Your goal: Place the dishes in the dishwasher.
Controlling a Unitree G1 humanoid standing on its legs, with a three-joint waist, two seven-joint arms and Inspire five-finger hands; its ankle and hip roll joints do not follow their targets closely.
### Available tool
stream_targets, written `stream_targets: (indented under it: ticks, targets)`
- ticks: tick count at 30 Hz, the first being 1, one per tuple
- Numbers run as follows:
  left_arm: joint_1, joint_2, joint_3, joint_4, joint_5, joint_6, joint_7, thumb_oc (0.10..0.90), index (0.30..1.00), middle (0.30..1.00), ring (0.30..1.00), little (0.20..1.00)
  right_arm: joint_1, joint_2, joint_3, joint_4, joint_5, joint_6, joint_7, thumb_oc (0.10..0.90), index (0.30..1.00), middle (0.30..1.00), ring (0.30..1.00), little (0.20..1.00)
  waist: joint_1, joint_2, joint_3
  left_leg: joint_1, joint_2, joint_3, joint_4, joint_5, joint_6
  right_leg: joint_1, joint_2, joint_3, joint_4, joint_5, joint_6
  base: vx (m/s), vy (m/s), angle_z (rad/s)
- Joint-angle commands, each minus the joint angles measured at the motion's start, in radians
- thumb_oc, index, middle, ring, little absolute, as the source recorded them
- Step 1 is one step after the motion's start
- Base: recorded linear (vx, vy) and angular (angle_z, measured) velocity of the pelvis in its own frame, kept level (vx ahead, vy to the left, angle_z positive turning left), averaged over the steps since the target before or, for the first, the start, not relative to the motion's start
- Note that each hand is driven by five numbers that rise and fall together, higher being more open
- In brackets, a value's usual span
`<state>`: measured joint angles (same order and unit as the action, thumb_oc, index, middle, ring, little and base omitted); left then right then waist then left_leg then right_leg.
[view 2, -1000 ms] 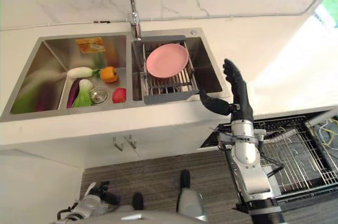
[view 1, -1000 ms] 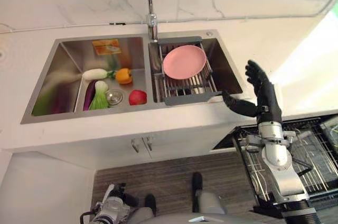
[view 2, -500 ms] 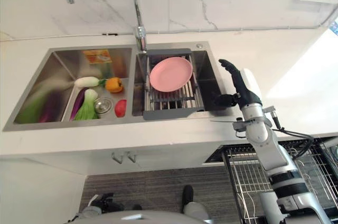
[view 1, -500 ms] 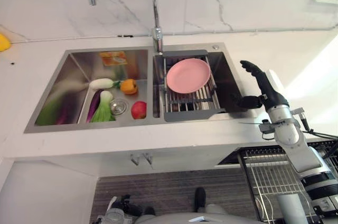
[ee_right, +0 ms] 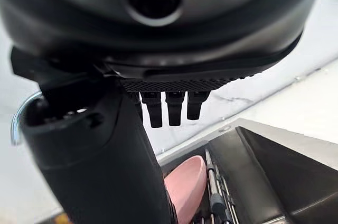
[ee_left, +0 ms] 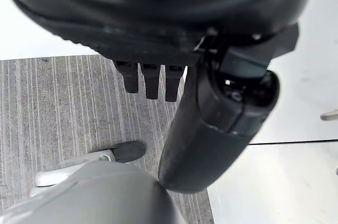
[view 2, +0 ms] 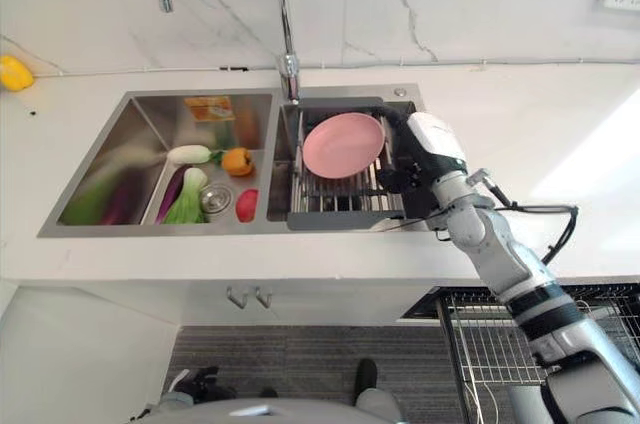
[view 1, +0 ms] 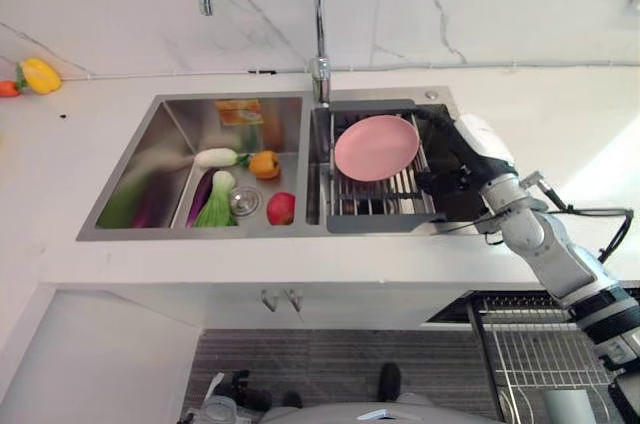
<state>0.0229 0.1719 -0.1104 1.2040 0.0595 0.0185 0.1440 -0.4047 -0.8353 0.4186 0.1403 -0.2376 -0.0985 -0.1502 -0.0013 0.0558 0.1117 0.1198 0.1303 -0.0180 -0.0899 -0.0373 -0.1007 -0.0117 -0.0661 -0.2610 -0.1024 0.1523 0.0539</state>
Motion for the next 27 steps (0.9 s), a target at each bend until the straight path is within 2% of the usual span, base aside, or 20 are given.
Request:
stream_targets:
  ticks: [1,8,14,16,22,27]
  targets:
    - [0.002,0.059,-0.083,0.078,0.051,-0.003,0.002,0.8,0.9,0.9,0.9,0.9,-0.165,-0.008,0.029,0.016,-0.049,-0.062,-0.029,0.8,0.9,0.9,0.9,0.9,0.021,-0.061,-0.033,-0.017,0.022,0.058,0.01,0.026,-0.035,0.101,-0.086,0.017,0.015,-0.167,0.114,0.0,0.0,0.0]
    - [-0.002,0.056,-0.108,0.077,0.048,-0.009,0.003,0.8,0.9,0.9,0.9,0.9,-0.281,-0.005,0.135,0.127,-0.101,-0.046,-0.046,0.8,0.9,0.9,0.9,0.9,0.029,-0.066,-0.036,-0.015,0.021,0.056,0.008,0.024,-0.034,0.105,-0.086,0.015,0.015,-0.17,0.114,0.01,-0.002,0.02]
    - [-0.003,0.058,-0.126,0.08,0.039,-0.014,0.018,0.8,0.9,0.9,0.9,0.9,-0.393,0.04,0.235,0.275,-0.174,-0.014,-0.066,0.8,0.9,0.9,0.9,0.9,0.047,-0.071,-0.037,-0.018,0.019,0.048,0.007,0.023,-0.035,0.106,-0.088,0.01,0.015,-0.174,0.114,0.0,0.0,0.0]
    - [-0.003,0.057,-0.125,0.08,0.039,-0.014,0.018,0.8,0.9,0.9,0.9,0.9,-0.396,0.041,0.238,0.278,-0.174,-0.015,-0.067,0.8,0.9,0.9,0.9,0.9,0.046,-0.071,-0.037,-0.018,0.02,0.048,0.007,0.023,-0.035,0.106,-0.088,0.01,0.015,-0.174,0.114,0.0,-0.003,0.02]
    - [-0.005,0.062,-0.148,0.079,0.032,-0.021,0.033,0.8,0.9,0.9,0.9,0.9,-0.478,0.119,0.323,0.477,-0.259,0.032,-0.088,0.8,0.9,0.9,0.9,0.9,0.066,-0.071,-0.035,-0.026,0.016,0.033,0.006,0.025,-0.036,0.108,-0.09,0.0,0.015,-0.177,0.115,0.01,-0.007,0.06]
    - [-0.008,0.061,-0.161,0.074,0.022,-0.023,0.038,0.8,0.9,0.9,0.9,0.9,-0.504,0.174,0.321,0.593,-0.273,0.061,-0.115,0.8,0.9,0.9,0.9,0.9,0.075,-0.07,-0.03,-0.037,0.013,0.025,0.007,0.027,-0.035,0.103,-0.091,-0.003,0.015,-0.177,0.115,0.0,-0.005,0.03]
